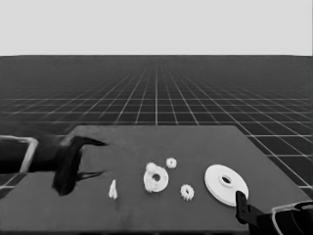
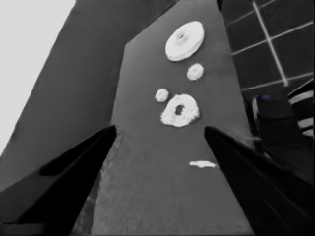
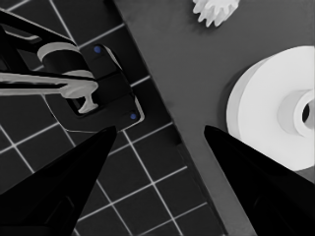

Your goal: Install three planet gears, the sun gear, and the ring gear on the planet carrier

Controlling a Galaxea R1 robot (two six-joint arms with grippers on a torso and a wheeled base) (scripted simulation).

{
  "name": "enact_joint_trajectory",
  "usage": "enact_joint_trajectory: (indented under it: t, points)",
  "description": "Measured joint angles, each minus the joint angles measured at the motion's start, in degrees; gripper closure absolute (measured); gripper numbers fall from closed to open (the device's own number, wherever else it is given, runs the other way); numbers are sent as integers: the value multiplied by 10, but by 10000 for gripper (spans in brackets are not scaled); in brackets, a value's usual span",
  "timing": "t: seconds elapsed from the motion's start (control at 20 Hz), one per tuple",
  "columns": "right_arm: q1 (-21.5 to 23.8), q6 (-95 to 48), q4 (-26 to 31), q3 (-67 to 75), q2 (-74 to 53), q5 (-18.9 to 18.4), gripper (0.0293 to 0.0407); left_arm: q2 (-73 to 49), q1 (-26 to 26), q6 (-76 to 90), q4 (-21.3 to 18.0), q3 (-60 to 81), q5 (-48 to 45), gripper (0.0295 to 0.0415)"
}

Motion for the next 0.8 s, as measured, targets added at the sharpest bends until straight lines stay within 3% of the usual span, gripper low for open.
enact_joint_trajectory:
  t: [0.2,0.25,0.3,0.35,0.45,0.7,0.8]
  points:
    - [0,0,0,0,0,0,315,-30,-8,55,3,22,-19,326]
    - [183,277,162,-126,196,-241,300,-32,-9,58,3,23,-20,326]
    - [234,453,243,-337,424,-254,306,-33,-9,60,3,24,-21,326]
    - [231,470,268,-515,526,-223,311,-33,-9,61,3,24,-21,326]
    - [226,446,299,-733,622,-192,314,-34,-10,62,3,25,-21,326]
    - [222,406,320,-888,689,-179,315,-34,-10,62,3,25,-21,326]
    - [156,375,269,-952,713,-138,315,-34,-10,62,3,25,-21,326]
